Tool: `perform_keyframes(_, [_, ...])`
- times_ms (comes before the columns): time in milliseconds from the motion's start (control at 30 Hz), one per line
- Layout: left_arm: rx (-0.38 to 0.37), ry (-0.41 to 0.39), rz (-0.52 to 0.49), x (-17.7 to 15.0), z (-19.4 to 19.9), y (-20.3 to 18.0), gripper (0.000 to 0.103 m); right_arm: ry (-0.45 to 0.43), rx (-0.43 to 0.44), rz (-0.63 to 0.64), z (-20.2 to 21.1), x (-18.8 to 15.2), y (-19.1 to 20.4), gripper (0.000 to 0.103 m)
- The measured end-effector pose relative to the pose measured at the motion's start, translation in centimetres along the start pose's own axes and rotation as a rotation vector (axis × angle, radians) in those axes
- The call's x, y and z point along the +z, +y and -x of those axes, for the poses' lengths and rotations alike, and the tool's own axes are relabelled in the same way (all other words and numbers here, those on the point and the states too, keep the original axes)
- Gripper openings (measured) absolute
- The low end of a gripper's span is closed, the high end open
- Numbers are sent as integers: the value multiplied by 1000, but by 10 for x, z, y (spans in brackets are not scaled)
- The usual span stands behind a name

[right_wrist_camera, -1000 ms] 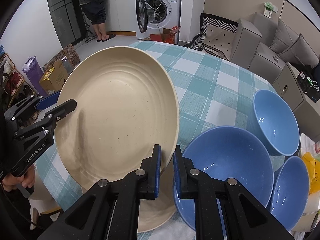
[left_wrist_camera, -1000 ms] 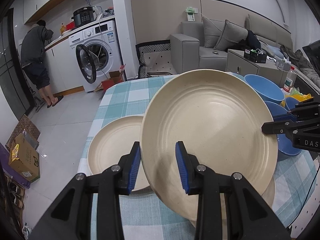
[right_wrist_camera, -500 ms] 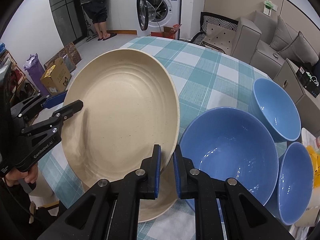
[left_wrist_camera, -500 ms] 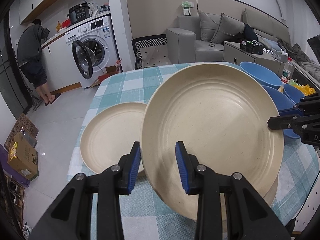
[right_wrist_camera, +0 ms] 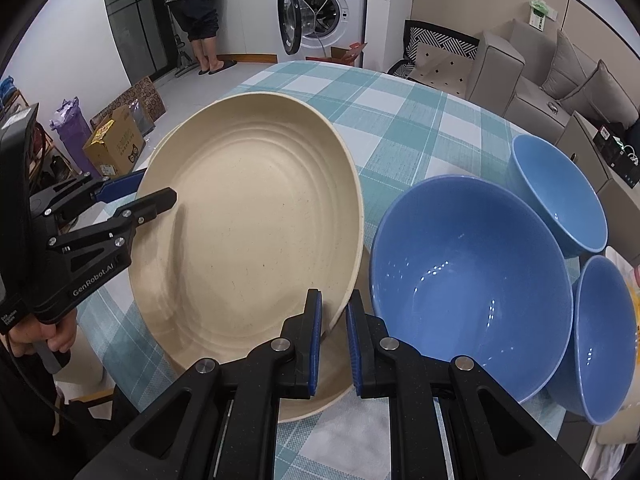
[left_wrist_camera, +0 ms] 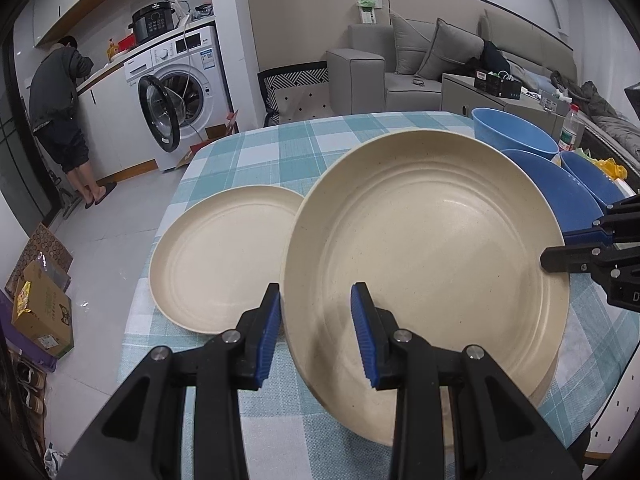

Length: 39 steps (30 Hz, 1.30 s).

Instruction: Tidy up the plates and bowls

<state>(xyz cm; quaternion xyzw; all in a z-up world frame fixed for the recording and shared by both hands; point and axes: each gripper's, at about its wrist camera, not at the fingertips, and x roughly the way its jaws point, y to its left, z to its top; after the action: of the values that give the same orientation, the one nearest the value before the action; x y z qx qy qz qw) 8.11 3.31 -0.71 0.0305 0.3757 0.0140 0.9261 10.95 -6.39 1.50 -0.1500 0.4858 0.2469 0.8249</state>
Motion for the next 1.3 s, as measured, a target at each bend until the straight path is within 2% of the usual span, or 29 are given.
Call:
perform_keyframes(500, [-6,29,-30,-4,-11,-10,33,27,3,-25,-8,-25,1,14])
perform_keyframes(1300, [-6,65,-98,-8,-30,-28,33,79,-47,-31,-30,-39,-4,18])
